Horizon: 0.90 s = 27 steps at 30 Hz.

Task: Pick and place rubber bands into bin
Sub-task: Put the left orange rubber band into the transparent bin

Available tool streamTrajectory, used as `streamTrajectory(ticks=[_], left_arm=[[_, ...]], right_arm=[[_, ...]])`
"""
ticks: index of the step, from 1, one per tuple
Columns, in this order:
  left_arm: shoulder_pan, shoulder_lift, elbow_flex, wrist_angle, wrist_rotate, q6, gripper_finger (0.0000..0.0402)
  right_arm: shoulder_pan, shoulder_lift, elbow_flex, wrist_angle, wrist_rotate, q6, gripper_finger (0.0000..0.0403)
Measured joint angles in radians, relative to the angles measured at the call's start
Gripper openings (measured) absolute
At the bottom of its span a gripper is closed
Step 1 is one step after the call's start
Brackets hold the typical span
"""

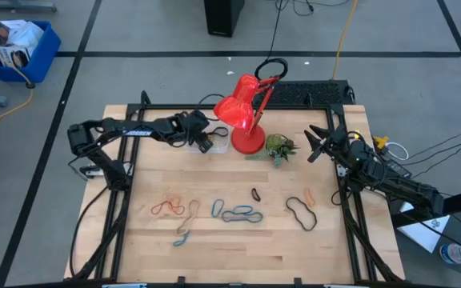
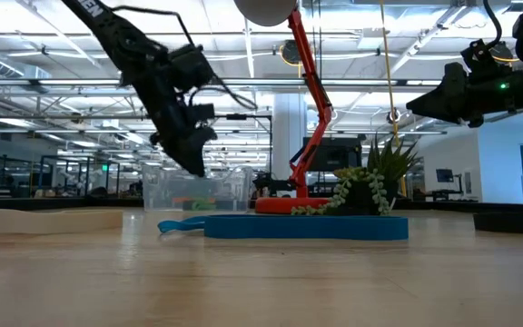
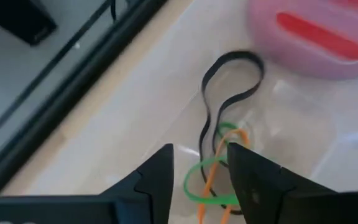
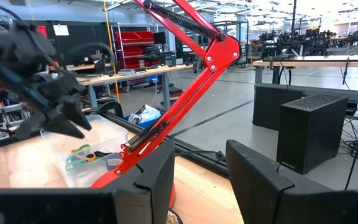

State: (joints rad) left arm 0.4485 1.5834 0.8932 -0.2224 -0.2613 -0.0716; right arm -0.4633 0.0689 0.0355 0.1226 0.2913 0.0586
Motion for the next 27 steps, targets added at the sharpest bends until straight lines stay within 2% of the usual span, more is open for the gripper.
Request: streamTrajectory(ticks=[7, 12, 16, 22, 27], left_arm=[[-0.054, -0.233, 0.000, -0.009, 0.011, 0.078, 0.0163], [-0.103, -0.412, 0.000, -0.012, 0.121, 0.067, 0.0163], [-0.153, -0.504, 0.000, -0.052, 0.168, 0.067, 0.0163], [-0.241, -0.564, 0.000, -0.262, 0.177, 0.051, 0.0163], [-0.320, -0.562, 0.000, -0.488, 0.183, -0.152, 0.0163]], right_arm=[[0.000, 0.000, 0.000, 0.000, 0.000, 0.000, 0.0141], [0.000, 0.000, 0.000, 0.000, 0.000, 0.000, 0.0141], [0.000, 0.000, 0.000, 0.000, 0.000, 0.005, 0.0141], [0.000, 0.000, 0.000, 0.000, -0.001, 0.007, 0.0141], [0.000, 0.000, 0.000, 0.000, -0.001, 0.011, 0.0141]])
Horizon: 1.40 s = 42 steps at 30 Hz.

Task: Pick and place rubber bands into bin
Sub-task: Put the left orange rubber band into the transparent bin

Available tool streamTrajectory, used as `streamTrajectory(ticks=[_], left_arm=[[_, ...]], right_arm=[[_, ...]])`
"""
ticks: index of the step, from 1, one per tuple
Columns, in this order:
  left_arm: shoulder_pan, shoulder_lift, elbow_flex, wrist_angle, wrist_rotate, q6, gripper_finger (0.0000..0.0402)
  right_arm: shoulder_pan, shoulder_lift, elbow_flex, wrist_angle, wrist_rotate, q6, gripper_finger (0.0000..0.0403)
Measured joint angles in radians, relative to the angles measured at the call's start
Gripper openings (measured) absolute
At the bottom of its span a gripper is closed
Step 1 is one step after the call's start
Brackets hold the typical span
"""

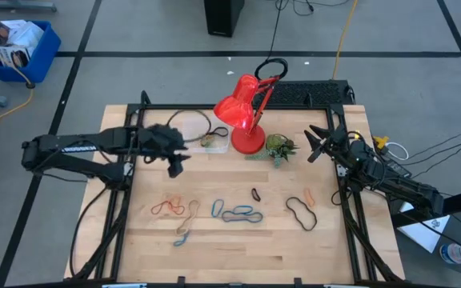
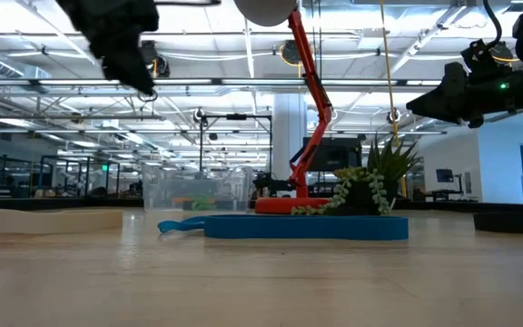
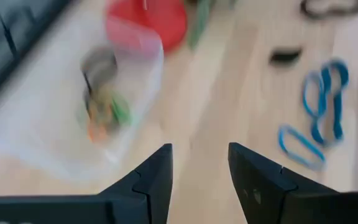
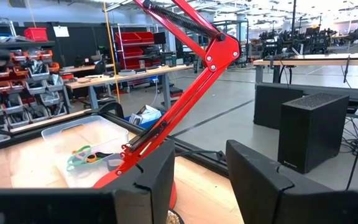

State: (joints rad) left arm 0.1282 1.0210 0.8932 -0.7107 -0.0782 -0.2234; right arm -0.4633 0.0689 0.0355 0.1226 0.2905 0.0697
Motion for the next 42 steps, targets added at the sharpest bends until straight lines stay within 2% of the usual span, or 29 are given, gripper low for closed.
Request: streamTrajectory(ticks=[8, 13, 18, 25, 31, 38, 42], left_arm=[[-0.197, 0.093, -0.001, -0.248, 0.003, -0.441, 0.0163], [-0.275, 0.203, -0.025, -0.264, 0.016, -0.620, 0.0163], [-0.291, 0.316, -0.035, -0.267, 0.077, -0.664, 0.0163], [-0.300, 0.424, -0.035, -0.265, 0.106, -0.673, 0.0163], [-0.300, 0.478, -0.036, -0.256, 0.108, -0.676, 0.0163], [-0.302, 0.523, -0.036, -0.243, 0.158, -0.671, 0.0163], [-0.311, 0.551, -0.036, -0.207, 0.158, -0.624, 0.0163]], right_arm=[[0.000, 0.000, 0.000, 0.001, 0.000, 0.001, 0.0141], [0.000, 0.000, 0.000, 0.000, 0.000, 0.001, 0.0141], [0.000, 0.002, 0.000, -0.001, 0.000, 0.024, 0.0141], [0.000, 0.003, 0.000, 0.000, 0.000, 0.027, 0.0141], [0.000, 0.003, 0.000, 0.000, 0.000, 0.027, 0.0141], [0.000, 0.003, 0.000, -0.001, 0.000, 0.025, 0.0141], [0.000, 0.003, 0.000, 0.000, 0.000, 0.024, 0.0141]])
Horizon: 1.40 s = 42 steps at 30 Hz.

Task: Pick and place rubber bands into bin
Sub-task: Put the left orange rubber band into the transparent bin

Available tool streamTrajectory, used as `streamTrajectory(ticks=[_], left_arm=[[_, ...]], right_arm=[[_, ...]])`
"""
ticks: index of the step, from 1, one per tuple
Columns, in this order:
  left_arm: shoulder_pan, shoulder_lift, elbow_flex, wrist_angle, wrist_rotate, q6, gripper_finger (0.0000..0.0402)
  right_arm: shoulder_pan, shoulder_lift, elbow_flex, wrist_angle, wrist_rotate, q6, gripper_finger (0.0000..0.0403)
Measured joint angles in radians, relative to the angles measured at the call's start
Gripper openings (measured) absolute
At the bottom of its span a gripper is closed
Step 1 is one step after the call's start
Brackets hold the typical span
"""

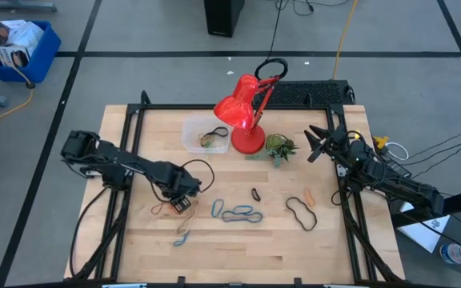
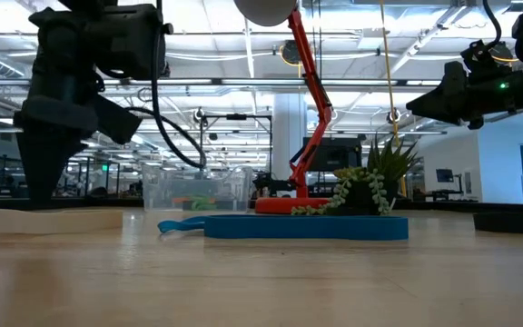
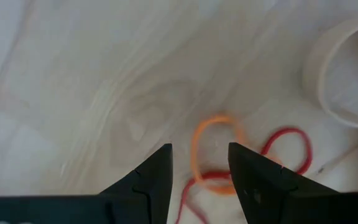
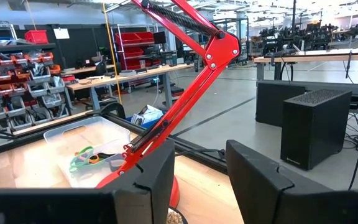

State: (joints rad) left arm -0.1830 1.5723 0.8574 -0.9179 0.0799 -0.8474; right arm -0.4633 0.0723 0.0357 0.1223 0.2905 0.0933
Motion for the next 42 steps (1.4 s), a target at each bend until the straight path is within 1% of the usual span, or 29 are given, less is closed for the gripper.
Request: streamTrajectory(ticks=[5, 9, 15, 17, 19, 27, 28, 35, 38, 42], left_arm=[[-0.018, 0.049, 0.000, 0.011, 0.014, 0.041, 0.0163], [-0.023, 0.082, 0.003, 0.004, 0.023, 0.045, 0.0163], [-0.022, 0.099, 0.005, 0.011, 0.027, 0.067, 0.0159], [-0.022, 0.100, 0.005, 0.012, 0.028, 0.068, 0.0147], [-0.022, 0.100, 0.005, 0.016, 0.032, 0.086, 0.0126], [-0.023, 0.101, 0.003, 0.018, 0.020, 0.204, 0.0016], [-0.023, 0.101, 0.003, 0.017, 0.017, 0.216, 0.0010], [-0.023, 0.078, -0.001, 0.017, 0.000, 0.226, 0.0005], [-0.023, 0.047, -0.007, 0.009, -0.060, 0.240, 0.0005], [-0.022, -0.040, -0.005, -0.003, -0.107, 0.282, 0.0004]], right_arm=[[0.000, 0.000, 0.000, 0.000, 0.000, 0.000, 0.0141], [0.000, 0.000, 0.000, 0.000, 0.000, 0.000, 0.0141], [0.000, 0.000, 0.000, -0.001, 0.000, 0.000, 0.0141], [0.000, 0.000, 0.000, 0.000, 0.000, 0.000, 0.0141], [0.000, 0.000, 0.000, 0.000, 0.000, 0.000, 0.0141], [0.000, 0.000, 0.000, 0.000, 0.000, 0.000, 0.0141], [0.000, 0.000, 0.000, 0.000, 0.000, 0.000, 0.0141], [0.000, 0.000, 0.000, 0.000, 0.000, 0.000, 0.0141], [0.000, 0.000, 0.000, 0.000, 0.000, -0.001, 0.0141], [0.000, 0.000, 0.000, 0.000, -0.001, -0.001, 0.0141]])
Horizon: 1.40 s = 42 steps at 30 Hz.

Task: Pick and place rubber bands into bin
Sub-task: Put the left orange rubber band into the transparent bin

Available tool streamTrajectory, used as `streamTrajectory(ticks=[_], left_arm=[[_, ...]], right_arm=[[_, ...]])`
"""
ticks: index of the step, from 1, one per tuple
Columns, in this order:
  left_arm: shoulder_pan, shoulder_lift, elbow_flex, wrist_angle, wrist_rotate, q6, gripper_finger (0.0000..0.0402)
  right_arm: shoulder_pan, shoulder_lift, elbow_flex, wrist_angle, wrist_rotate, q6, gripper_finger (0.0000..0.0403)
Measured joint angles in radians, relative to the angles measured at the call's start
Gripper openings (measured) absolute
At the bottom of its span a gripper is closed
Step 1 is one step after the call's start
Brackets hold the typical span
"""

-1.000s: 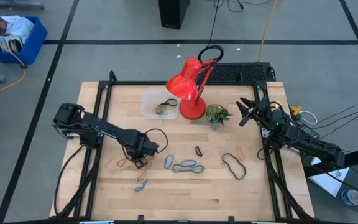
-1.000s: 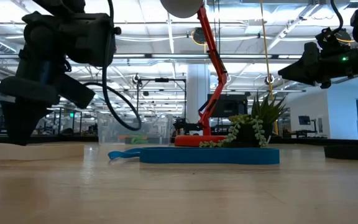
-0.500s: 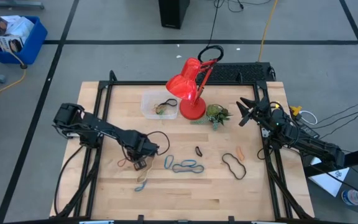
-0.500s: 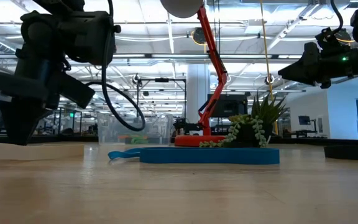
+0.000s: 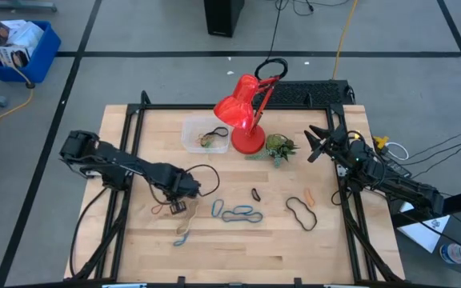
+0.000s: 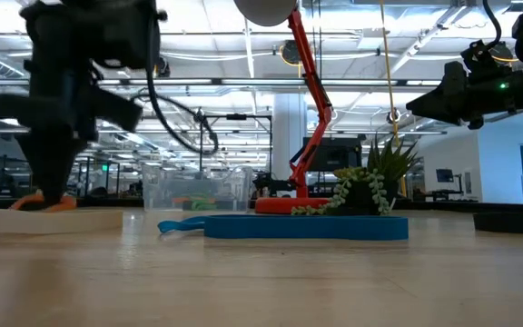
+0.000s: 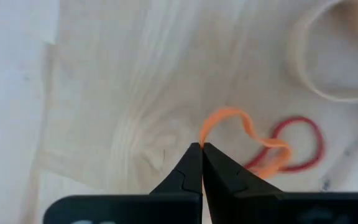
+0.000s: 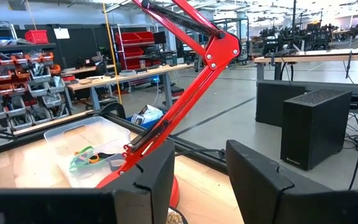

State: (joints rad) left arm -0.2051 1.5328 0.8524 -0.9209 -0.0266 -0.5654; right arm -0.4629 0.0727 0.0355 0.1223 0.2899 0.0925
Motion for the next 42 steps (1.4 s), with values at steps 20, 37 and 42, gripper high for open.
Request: streamTrajectory(ticks=[20, 37, 42], left_arm=[[0.002, -0.682, 0.004, 0.269, -0.425, 0.324, 0.0003], [0.246, -0.601, 0.005, 0.514, -0.520, 0.501, 0.0004], [0.351, -0.463, 0.005, 0.619, -0.473, 0.542, 0.0003]], right_arm=[[0.000, 0.000, 0.000, 0.000, -0.002, 0.000, 0.0141], [0.000, 0.000, 0.000, 0.000, -0.001, -0.004, 0.0141], [0.000, 0.000, 0.000, 0.000, -0.001, -0.004, 0.0141]])
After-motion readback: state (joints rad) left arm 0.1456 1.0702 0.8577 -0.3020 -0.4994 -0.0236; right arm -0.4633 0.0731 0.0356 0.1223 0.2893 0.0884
